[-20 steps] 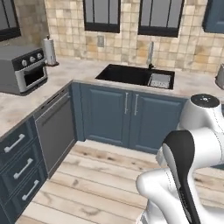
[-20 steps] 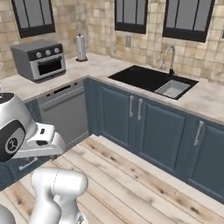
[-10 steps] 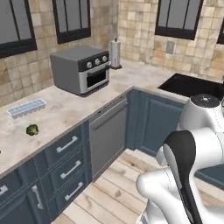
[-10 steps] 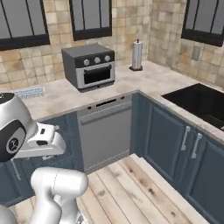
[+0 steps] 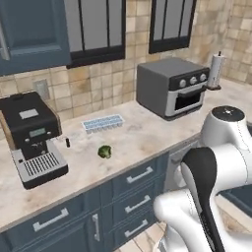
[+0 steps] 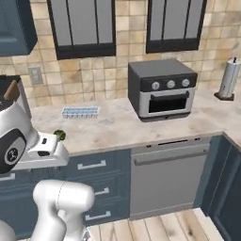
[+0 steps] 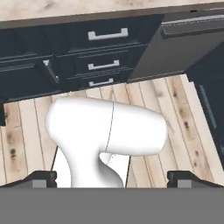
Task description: Place the broccoli and garlic inside the fridge drawer. Close the drawer after placing the vegetables.
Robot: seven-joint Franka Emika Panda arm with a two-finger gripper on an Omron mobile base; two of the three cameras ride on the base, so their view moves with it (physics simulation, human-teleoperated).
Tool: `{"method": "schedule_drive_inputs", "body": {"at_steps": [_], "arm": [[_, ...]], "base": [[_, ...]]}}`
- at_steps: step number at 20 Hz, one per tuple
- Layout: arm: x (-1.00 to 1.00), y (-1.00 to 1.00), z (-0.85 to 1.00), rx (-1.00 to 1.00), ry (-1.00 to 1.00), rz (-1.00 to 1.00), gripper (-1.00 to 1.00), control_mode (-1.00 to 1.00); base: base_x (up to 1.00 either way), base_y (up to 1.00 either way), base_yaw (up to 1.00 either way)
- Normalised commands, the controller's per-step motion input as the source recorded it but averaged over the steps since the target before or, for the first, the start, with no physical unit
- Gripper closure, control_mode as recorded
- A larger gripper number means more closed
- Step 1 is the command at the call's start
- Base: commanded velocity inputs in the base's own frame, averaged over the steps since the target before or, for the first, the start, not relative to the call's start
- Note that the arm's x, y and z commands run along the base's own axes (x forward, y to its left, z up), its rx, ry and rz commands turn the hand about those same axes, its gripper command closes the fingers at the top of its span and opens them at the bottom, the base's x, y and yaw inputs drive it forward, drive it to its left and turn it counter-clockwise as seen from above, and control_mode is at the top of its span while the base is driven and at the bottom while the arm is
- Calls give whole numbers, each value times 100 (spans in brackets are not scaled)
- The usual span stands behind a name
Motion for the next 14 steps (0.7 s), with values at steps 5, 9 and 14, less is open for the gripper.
{"method": "schedule_drive_inputs", "body": {"at_steps": [5, 9, 14], "arm": [[0, 0, 0, 0, 0, 0, -100, 100], [0, 0, 0, 0, 0, 0, -100, 100], [35, 6, -31, -1, 0, 0, -100, -100]], "base": [[75, 0, 55], [82, 0, 26], [29, 0, 1]]}}
